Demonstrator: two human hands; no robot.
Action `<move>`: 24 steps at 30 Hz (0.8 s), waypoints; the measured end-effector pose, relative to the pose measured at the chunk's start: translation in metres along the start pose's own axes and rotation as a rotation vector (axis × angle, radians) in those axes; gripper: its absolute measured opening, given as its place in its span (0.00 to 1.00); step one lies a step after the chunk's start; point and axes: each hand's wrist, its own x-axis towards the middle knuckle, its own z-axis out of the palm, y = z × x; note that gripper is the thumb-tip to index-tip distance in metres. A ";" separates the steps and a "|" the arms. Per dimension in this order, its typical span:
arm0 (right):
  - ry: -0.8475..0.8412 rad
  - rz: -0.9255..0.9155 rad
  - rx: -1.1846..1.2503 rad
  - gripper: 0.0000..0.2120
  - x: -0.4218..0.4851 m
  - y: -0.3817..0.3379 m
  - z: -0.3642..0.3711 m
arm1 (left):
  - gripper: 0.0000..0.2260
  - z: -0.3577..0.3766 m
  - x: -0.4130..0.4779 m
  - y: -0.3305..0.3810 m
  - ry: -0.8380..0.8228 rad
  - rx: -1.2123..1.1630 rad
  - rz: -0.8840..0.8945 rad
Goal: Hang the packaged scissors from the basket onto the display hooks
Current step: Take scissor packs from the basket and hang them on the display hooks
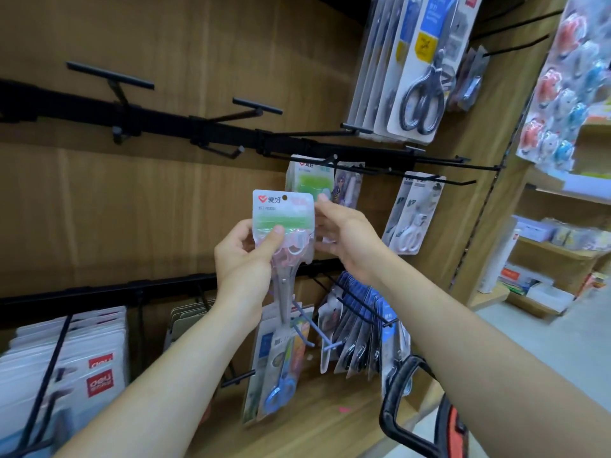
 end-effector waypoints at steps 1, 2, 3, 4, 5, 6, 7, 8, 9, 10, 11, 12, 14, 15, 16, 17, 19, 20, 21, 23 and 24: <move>-0.025 0.002 0.069 0.16 -0.009 0.000 0.000 | 0.04 0.004 -0.001 0.000 -0.018 -0.001 -0.006; -0.033 -0.021 0.099 0.16 -0.017 0.000 -0.001 | 0.04 0.008 -0.003 -0.001 -0.039 -0.005 -0.007; -0.024 -0.049 0.135 0.14 -0.024 -0.001 -0.001 | 0.04 0.012 -0.005 -0.002 -0.064 -0.008 -0.003; 0.005 -0.072 0.168 0.13 -0.029 0.000 -0.003 | 0.04 0.017 -0.008 -0.002 -0.091 -0.008 0.005; 0.042 -0.083 0.203 0.11 -0.034 0.000 -0.006 | 0.05 0.021 -0.010 -0.003 -0.120 -0.005 0.015; 0.083 -0.091 0.224 0.10 -0.036 -0.001 -0.009 | 0.05 0.025 -0.011 -0.004 -0.153 0.006 0.028; 0.117 -0.100 0.240 0.08 -0.039 -0.002 -0.013 | 0.06 0.027 -0.012 -0.004 -0.190 0.028 0.042; 0.147 -0.118 0.247 0.07 -0.041 -0.003 -0.019 | 0.07 0.030 -0.012 -0.005 -0.228 0.061 0.059; 0.181 -0.142 0.258 0.06 -0.043 -0.006 -0.025 | 0.09 0.031 -0.012 -0.007 -0.262 0.108 0.075; 0.226 -0.170 0.263 0.05 -0.044 -0.009 -0.032 | 0.12 0.032 -0.012 -0.009 -0.296 0.166 0.083; 0.276 -0.197 0.271 0.05 -0.044 -0.012 -0.039 | 0.14 0.031 -0.012 -0.013 -0.333 0.240 0.086; 0.319 -0.221 0.275 0.05 -0.044 -0.016 -0.046 | 0.16 0.029 -0.012 -0.019 -0.379 0.328 0.075; 0.357 -0.249 0.286 0.04 -0.042 -0.023 -0.057 | 0.17 0.022 -0.013 -0.035 -0.526 0.561 0.039; 0.358 -0.250 0.285 0.04 -0.041 -0.025 -0.061 | 0.17 0.018 -0.013 -0.045 -0.634 0.712 0.021; 0.357 -0.249 0.275 0.04 -0.040 -0.026 -0.065 | 0.18 0.012 -0.015 -0.053 -0.757 0.862 0.004; 0.360 -0.245 0.261 0.05 -0.039 -0.027 -0.067 | 0.18 0.007 -0.016 -0.060 -0.877 0.986 -0.010; 0.367 -0.238 0.225 0.05 -0.037 -0.028 -0.070 | 0.17 -0.001 -0.019 -0.066 -1.024 1.129 0.000; 0.366 -0.234 0.214 0.06 -0.036 -0.027 -0.071 | 0.16 -0.003 -0.019 -0.067 -1.041 1.158 0.018; 0.366 -0.227 0.205 0.07 -0.034 -0.026 -0.071 | 0.16 -0.004 -0.019 -0.067 -1.035 1.168 0.034; 0.371 -0.218 0.183 0.09 -0.032 -0.024 -0.071 | 0.16 -0.005 -0.019 -0.067 -1.006 1.156 0.043; 0.373 -0.220 0.179 0.10 -0.031 -0.023 -0.071 | 0.16 -0.006 -0.019 -0.068 -0.992 1.144 0.032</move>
